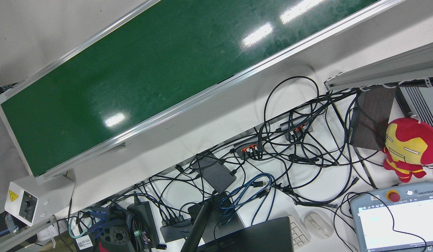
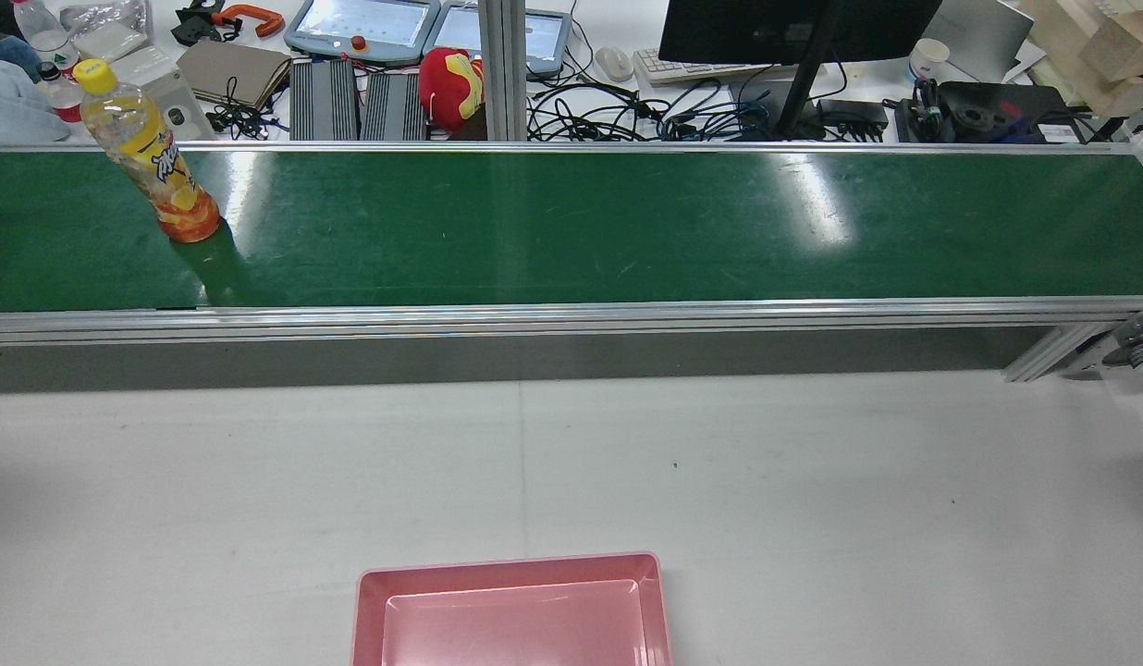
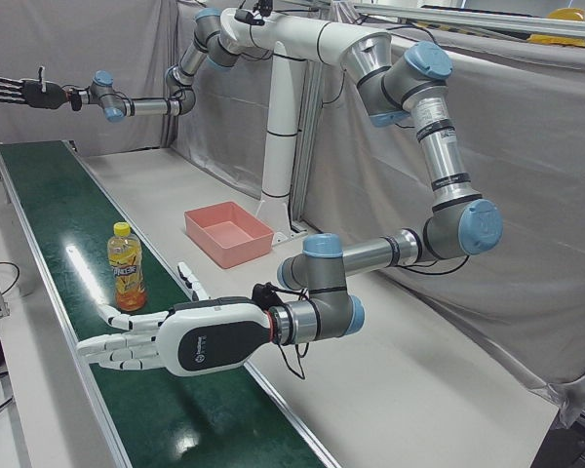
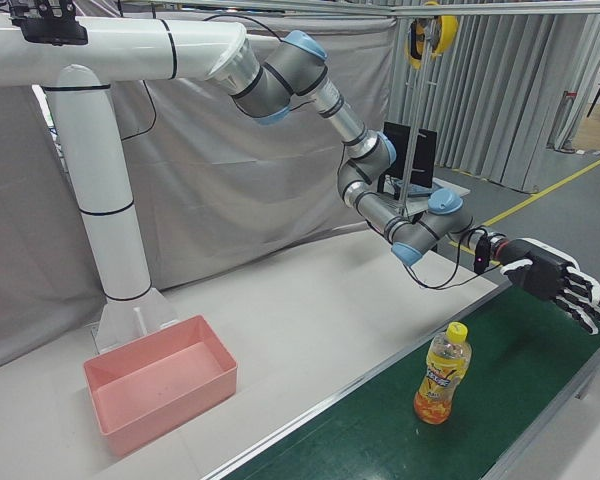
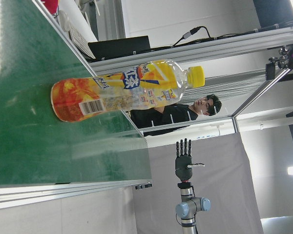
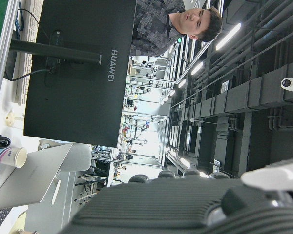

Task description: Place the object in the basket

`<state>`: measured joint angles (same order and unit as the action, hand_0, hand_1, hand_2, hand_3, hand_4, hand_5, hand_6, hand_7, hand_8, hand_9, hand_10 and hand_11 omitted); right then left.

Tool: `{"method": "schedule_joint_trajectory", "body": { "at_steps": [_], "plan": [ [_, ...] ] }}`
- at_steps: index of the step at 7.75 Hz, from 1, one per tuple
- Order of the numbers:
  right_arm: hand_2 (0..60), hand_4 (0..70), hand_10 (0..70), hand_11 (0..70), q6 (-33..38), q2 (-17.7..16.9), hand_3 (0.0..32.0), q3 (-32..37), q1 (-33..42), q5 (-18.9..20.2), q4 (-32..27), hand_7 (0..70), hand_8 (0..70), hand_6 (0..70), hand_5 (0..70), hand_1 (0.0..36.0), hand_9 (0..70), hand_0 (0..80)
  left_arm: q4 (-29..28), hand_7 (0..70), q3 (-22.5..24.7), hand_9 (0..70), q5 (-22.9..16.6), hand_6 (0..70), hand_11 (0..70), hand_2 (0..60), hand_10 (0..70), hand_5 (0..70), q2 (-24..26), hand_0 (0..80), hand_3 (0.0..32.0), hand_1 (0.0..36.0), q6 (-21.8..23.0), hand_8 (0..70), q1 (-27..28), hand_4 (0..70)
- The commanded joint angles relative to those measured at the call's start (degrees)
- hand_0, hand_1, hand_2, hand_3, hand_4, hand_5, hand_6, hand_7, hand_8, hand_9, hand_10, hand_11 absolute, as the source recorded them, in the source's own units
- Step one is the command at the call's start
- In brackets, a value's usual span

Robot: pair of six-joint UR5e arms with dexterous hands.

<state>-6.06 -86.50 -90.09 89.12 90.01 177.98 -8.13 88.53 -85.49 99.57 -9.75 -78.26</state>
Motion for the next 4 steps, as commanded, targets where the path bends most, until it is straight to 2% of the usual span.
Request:
{"method": "schedule_joint_trajectory", "body": {
  "at_steps": [1,3,4],
  "plan": [
    [0.0,0.0,0.0,0.0,0.0,0.0,0.0,0.0,0.0,0.1,0.0,0.0,0.0,0.0,0.0,0.0,0.0,0.0,-0.2,1.5,1.3,7.3,-0.3,0.0,14.6,5.6,8.7,32.4,-1.8,53.3,0.0,18.6,-1.7,6.3,0.1,5.0],
    [0.0,0.0,0.0,0.0,0.0,0.0,0.0,0.0,0.0,0.1,0.0,0.0,0.0,0.0,0.0,0.0,0.0,0.0,-0.1,1.4,1.4,6.4,-0.8,0.0,14.9,3.7,8.9,30.7,-1.8,52.8,0.0,17.8,-3.4,5.5,1.0,3.8],
    [0.0,0.0,0.0,0.0,0.0,0.0,0.0,0.0,0.0,0.1,0.0,0.0,0.0,0.0,0.0,0.0,0.0,0.0,-0.1,1.4,1.5,7.0,-0.8,0.0,15.4,5.5,9.2,31.6,-1.9,53.0,0.0,18.4,-4.5,5.9,2.4,4.1]
  ]
}}
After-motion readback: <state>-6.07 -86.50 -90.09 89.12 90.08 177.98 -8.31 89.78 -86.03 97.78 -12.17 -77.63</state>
